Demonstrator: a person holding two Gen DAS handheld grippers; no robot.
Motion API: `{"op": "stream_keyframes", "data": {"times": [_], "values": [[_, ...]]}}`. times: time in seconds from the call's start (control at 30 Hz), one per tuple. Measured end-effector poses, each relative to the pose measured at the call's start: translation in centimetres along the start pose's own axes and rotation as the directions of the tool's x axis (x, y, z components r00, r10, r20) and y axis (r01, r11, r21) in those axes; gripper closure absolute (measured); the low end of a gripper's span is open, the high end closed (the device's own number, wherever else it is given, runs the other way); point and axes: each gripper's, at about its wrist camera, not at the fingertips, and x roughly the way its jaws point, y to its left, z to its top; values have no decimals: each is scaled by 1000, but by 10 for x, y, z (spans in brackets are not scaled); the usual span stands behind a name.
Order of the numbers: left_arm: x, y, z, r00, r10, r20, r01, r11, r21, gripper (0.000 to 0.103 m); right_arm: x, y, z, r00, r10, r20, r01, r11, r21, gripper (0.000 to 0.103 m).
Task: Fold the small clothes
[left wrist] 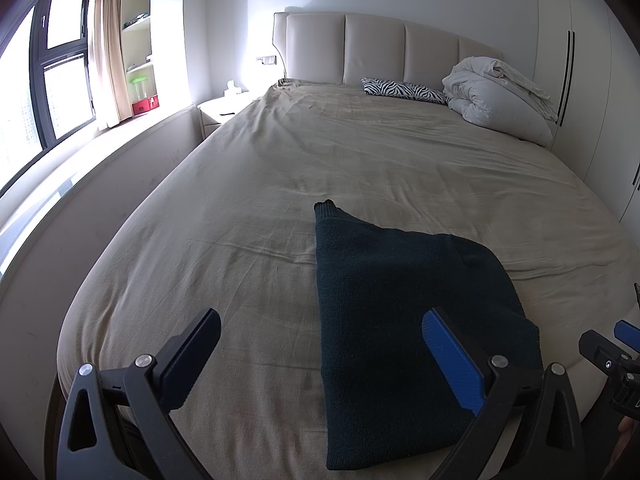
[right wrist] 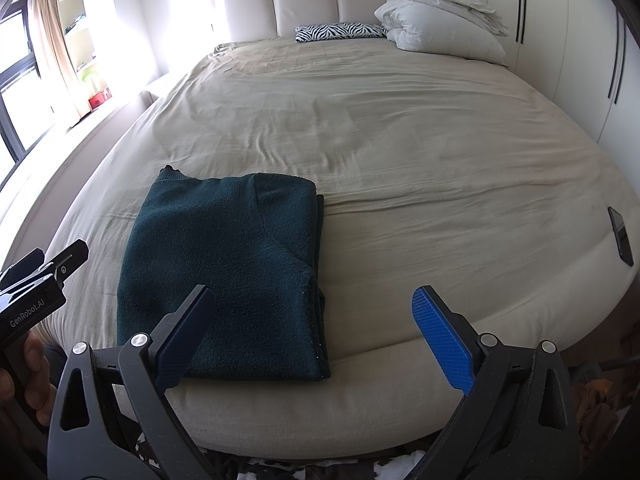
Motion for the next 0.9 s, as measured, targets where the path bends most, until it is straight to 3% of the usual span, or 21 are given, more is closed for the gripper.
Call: {"op": "stream_keyframes", "data": {"times": [0.9], "values": [[0,0,0,1000,1,-2,-1,1000,0,0,3,-3,-3,1000,2,-6,-2,1000,-4,3]]}}
